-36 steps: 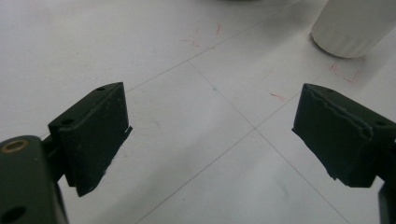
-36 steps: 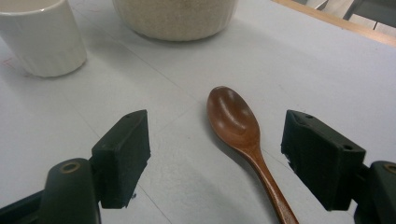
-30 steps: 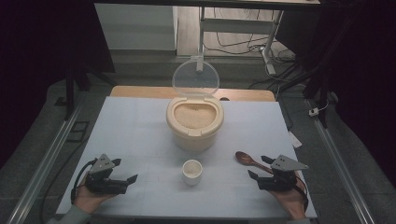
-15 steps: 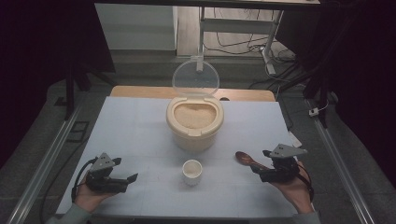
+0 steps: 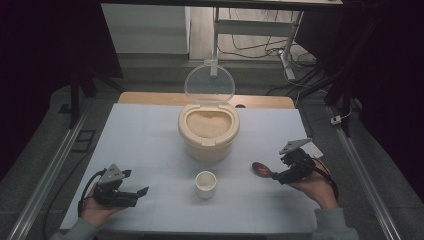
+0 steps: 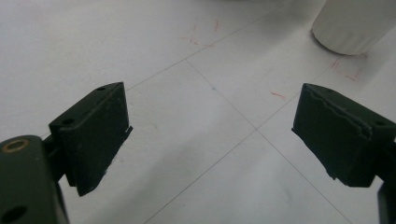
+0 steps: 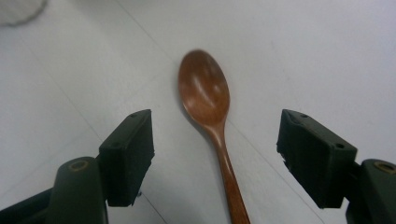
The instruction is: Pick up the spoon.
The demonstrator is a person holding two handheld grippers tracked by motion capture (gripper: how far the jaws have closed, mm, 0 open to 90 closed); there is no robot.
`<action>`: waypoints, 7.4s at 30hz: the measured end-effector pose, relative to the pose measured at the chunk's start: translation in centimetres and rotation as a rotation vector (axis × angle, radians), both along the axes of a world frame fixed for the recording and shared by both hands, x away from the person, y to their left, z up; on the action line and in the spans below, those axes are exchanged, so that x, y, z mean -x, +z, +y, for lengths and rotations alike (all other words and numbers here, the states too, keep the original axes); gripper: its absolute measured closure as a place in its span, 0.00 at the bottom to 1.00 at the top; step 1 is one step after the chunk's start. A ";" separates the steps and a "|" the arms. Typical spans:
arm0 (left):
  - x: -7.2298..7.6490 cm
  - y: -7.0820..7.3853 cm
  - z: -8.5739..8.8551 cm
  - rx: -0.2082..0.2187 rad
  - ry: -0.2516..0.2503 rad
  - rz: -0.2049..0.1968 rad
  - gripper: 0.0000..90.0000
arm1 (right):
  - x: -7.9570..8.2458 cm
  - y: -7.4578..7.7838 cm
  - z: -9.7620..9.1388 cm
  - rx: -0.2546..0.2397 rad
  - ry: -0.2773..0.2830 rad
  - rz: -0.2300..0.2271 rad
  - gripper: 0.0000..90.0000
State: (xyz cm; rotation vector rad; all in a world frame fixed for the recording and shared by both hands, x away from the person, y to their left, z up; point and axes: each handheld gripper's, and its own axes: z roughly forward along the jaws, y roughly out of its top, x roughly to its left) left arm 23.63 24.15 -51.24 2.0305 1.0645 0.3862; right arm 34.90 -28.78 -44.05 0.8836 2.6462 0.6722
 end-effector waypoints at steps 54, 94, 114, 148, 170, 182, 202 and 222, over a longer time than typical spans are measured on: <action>0.0 -0.3 -0.4 -0.033 -0.024 0.000 0.12 | -1.6 -4.7 -1.5 0.241 0.092 0.190 0.89; -0.1 -0.4 -0.4 -0.038 -0.026 0.004 0.12 | 2.8 3.6 4.3 -0.018 0.386 -0.059 0.89; -0.3 -0.4 -0.5 -0.033 -0.027 0.009 0.12 | 2.5 4.8 11.1 -0.013 0.524 -0.078 0.89; 0.4 2.9 -2.8 -0.030 -0.119 -0.058 0.13 | 3.1 3.8 14.7 0.015 0.565 -0.098 0.89; -1.4 9.5 -11.6 -0.125 -0.340 -0.160 0.16 | 3.5 3.3 16.0 0.036 0.582 -0.095 0.89; -2.8 10.3 -13.8 -0.161 -0.372 -0.159 0.23 | 3.8 3.0 16.6 0.040 0.598 -0.094 0.89; -4.7 9.7 -16.7 -0.273 -0.513 -0.077 0.42 | 4.5 2.9 17.4 0.070 0.632 -0.130 0.89; -5.9 8.0 -18.2 -0.322 -0.651 0.022 0.78 | 5.9 3.0 17.8 0.182 0.759 -0.216 0.89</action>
